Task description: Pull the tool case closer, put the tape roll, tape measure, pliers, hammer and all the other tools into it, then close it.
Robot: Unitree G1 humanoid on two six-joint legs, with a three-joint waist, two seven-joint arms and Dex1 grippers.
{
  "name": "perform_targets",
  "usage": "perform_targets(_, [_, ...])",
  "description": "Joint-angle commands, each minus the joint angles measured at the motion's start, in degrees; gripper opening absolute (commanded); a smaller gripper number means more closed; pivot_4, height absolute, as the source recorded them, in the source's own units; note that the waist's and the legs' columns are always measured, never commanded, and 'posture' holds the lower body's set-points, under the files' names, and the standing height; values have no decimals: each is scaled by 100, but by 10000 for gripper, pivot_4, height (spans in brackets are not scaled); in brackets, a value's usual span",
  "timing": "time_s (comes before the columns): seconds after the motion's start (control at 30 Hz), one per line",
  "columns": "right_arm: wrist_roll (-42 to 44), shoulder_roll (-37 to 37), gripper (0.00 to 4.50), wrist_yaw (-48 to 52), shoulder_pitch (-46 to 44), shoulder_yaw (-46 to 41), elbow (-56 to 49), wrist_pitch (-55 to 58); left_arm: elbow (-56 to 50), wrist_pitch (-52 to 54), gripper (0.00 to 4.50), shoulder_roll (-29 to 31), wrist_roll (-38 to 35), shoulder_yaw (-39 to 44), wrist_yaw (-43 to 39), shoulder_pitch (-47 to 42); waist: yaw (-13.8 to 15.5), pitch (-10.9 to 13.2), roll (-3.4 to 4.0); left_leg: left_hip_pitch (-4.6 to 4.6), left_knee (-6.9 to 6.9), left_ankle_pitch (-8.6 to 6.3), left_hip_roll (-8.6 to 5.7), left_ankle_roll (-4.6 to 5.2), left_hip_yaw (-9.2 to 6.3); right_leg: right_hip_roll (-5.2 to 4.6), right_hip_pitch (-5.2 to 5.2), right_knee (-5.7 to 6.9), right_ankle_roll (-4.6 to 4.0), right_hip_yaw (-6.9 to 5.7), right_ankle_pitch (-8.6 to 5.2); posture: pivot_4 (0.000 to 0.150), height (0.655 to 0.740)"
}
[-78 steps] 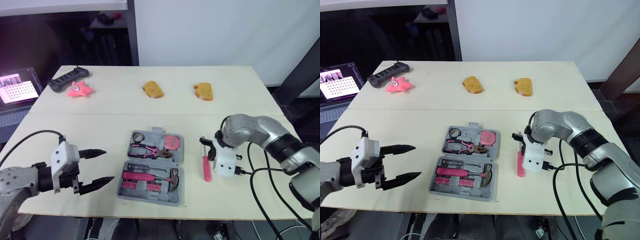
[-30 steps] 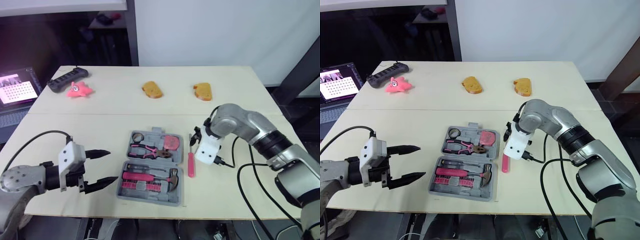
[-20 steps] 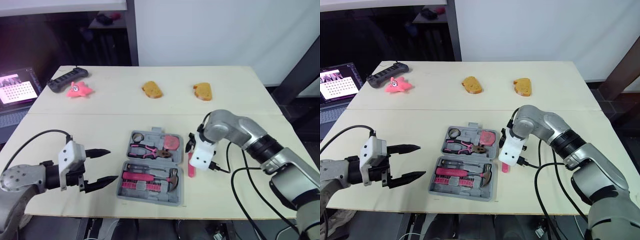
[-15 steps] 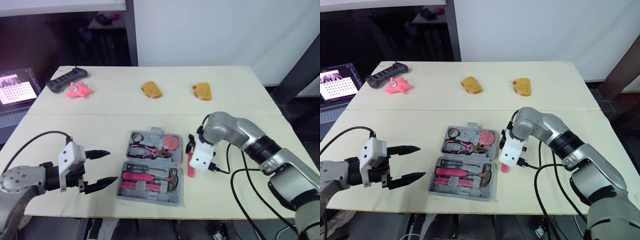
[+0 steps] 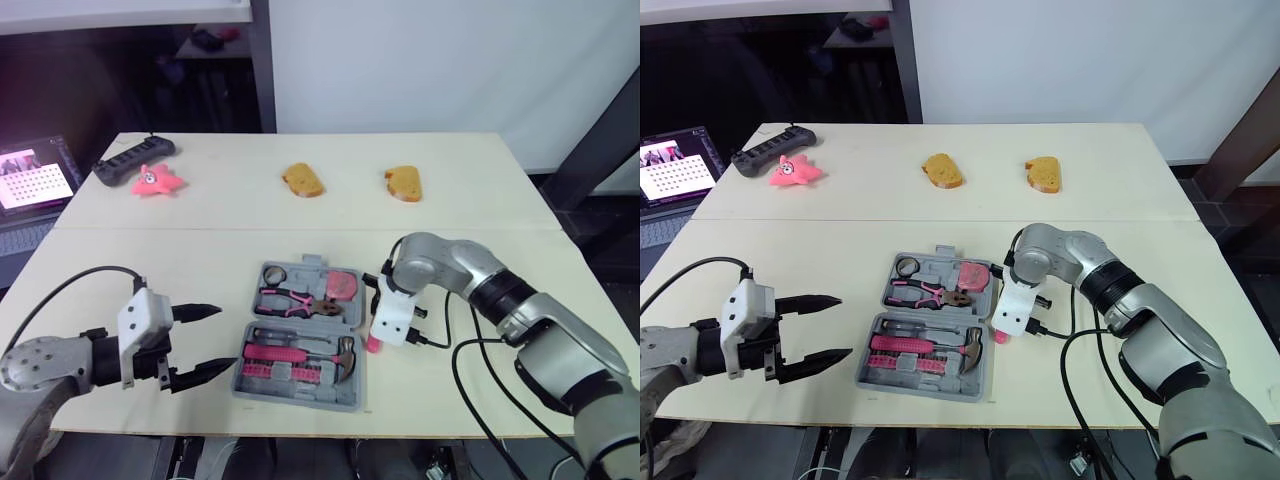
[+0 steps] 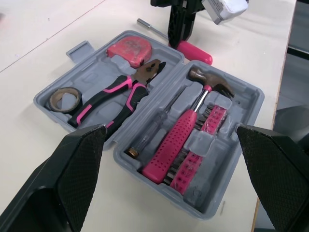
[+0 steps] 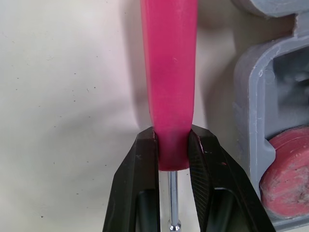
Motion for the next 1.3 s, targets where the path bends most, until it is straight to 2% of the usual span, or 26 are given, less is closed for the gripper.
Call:
perform_targets(0.03, [192,-271,3089,94,2,-383,-335,374,-101,-122,45000,-5,33,47,-6,-66,16,1,0,-1,0,0,0,0,0,0,0,0,0,0,0,1500,7314])
perform_targets(0.1, [488,-445,3089,295,200,-649,-702,896,-81,-132,45000,-17,43,-11,-6,-126,16,1,0,-4,1,0,-1,0,0,-1,-1,0,0,0,0,1500,7314])
perform_targets(0.17, [1143,-801,3089,812,762,-1190,-1558,2057,-36,-152,45000,-32,64,-94,-20,-212,43,1,0,-6,-1,0,-1,0,-4,0,0,-1,0,-2,0,1500,7314])
perform_targets(0.27, [1811,-1210,3089,1280,1861,-2105,-3182,4384,56,-203,45000,-66,110,-210,-61,-321,103,1,0,-9,-2,-1,-2,1,-12,0,3,-6,1,-6,-2,1500,7314])
perform_targets(0.37, [1460,-1077,3089,1030,2762,-2805,-4577,7231,85,-256,45000,-80,124,-272,-97,-352,102,1,1,-8,-1,-2,-1,3,-13,3,0,-4,0,-6,-1,1500,7314])
perform_targets(0.47, [1098,-1097,3089,1064,2783,-2526,-5183,10464,114,-279,45000,-82,95,-269,-161,-390,69,1,3,-8,2,-1,-1,1,-12,6,-6,-1,-1,-5,-2,1500,7314])
perform_targets(0.57, [1551,-925,3089,602,2393,-2308,-5090,12656,95,-299,45000,-94,4,-202,-241,-395,57,1,2,-8,5,0,-2,-1,-11,4,-7,-3,-18,-5,-11,1500,7314])
perform_targets(0.67, [1744,-365,3089,-264,2179,-2659,-4501,13409,75,-308,45000,-85,-68,-145,-316,-400,27,0,0,-9,-2,0,-1,0,-11,5,-9,-7,-18,-5,-11,1500,7314])
perform_targets(0.9, [2168,381,3089,-1814,2126,-2949,-3765,13443,51,-268,45000,-37,-121,-86,-344,-448,8,0,-1,-39,-1,0,-4,0,-10,0,-25,-21,1,-5,-2,1500,7314])
perform_targets(1.0, [2434,456,3089,-2252,2153,-3021,-3732,13443,3,-246,45000,-33,-131,-49,-337,-421,5,-3,-6,-38,-2,0,-3,0,-10,1,-25,-21,1,-5,-1,1500,7314])
perform_targets(1.07, [2662,485,13381,-2413,2179,-3151,-3784,13443,18,-253,45000,-23,-121,-33,-353,-413,3,-3,-6,-38,-1,0,-3,0,-10,2,-24,-22,0,-5,-2,1500,7314])
perform_targets(1.1, [2764,482,16375,-2501,2174,-3202,-3826,13443,28,-253,45000,-19,-118,-32,-359,-417,3,-3,-6,-38,0,0,-3,0,-10,1,-24,-22,0,-5,-2,1500,7314])
perform_targets(1.27, [3270,136,41815,-2781,2017,-3339,-4267,13443,135,-283,45000,-4,-78,-130,-420,-545,13,-1,-3,-43,-3,0,-3,0,-10,2,-28,-22,1,-5,-2,1500,7314])
perform_targets(1.3, [3434,59,44133,-2762,1984,-3408,-4421,13443,178,-289,45000,-1,-70,-154,-441,-591,8,-1,-3,-48,-2,0,-4,0,-10,1,-33,-22,1,-5,-2,1500,7314])
